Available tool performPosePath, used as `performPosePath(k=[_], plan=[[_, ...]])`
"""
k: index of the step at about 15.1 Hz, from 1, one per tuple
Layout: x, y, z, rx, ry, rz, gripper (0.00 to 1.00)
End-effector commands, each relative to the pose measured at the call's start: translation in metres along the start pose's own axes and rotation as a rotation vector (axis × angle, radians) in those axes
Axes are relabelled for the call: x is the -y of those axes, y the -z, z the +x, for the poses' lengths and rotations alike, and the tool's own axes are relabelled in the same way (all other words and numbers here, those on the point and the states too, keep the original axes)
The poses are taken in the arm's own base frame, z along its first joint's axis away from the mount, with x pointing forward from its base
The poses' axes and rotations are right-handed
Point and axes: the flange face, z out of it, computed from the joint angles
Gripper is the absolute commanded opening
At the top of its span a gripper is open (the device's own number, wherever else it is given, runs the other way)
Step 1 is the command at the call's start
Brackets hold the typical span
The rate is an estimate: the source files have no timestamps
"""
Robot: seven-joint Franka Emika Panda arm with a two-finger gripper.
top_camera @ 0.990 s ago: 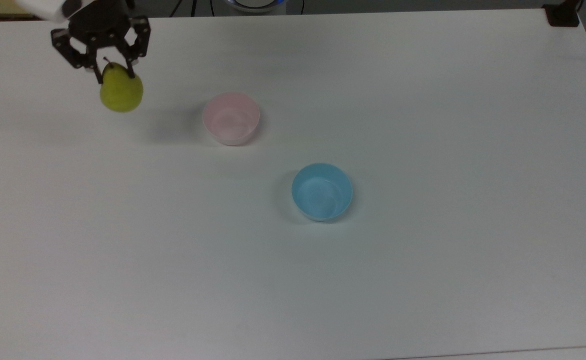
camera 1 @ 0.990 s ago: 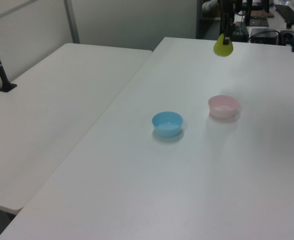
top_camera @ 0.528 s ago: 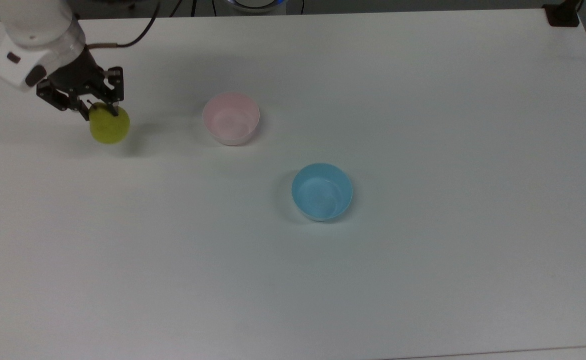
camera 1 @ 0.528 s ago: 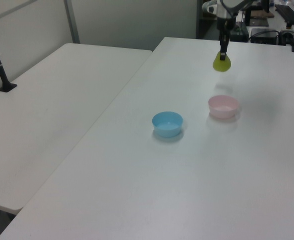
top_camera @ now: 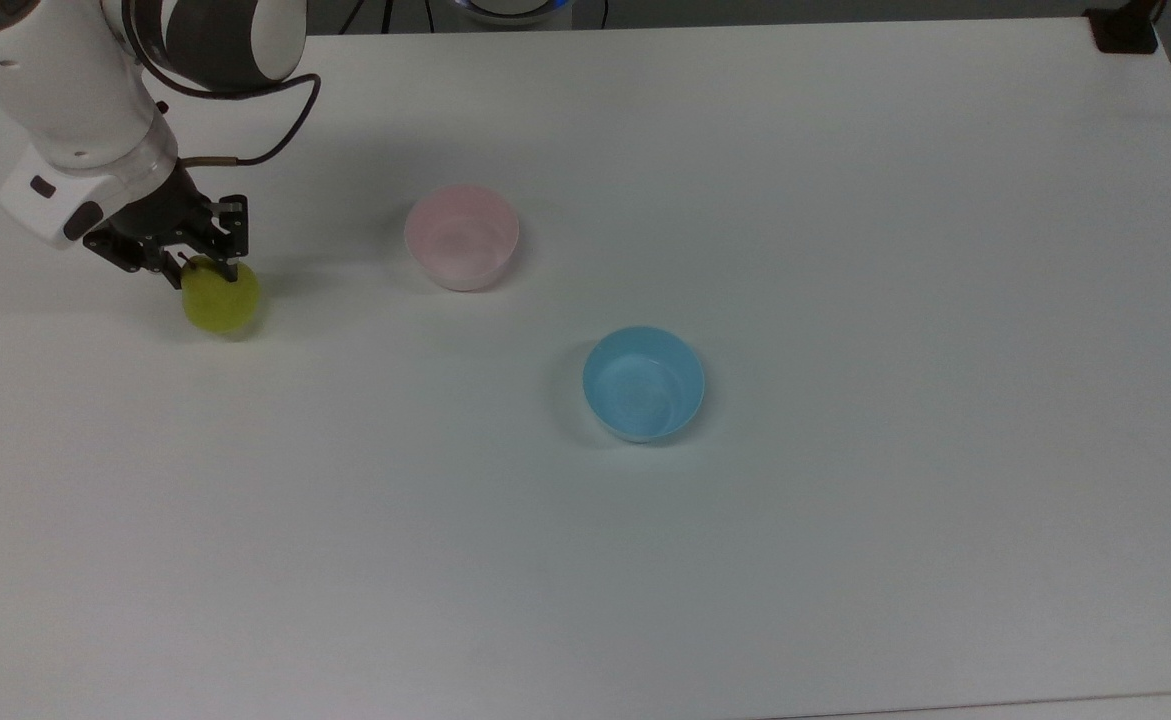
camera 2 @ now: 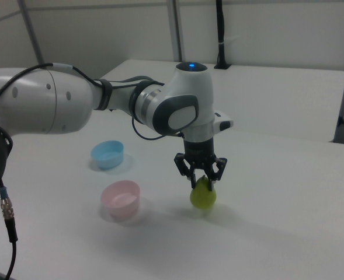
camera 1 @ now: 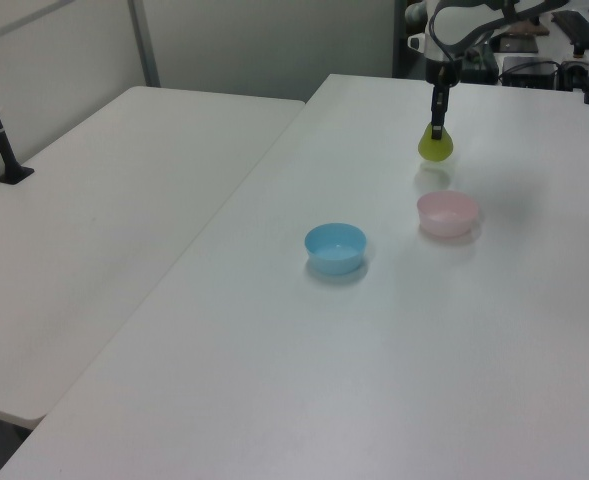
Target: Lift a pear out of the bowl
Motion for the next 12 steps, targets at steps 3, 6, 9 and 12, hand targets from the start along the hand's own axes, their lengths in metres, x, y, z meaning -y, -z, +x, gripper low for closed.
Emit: performPosePath(k=[3, 6, 9, 12], plan=[[0.001, 0.005, 0.005, -0.020, -0.020, -0.003, 0.34], [0.001, 0.003, 0.005, -0.017, -0.019, -0.003, 0.63], [0.002, 0.006, 0.003, -0.013, -0.019, 0.000, 0.88], [0.009, 0.044, -0.005, -0.019, -0.014, 0.007, 1.00]])
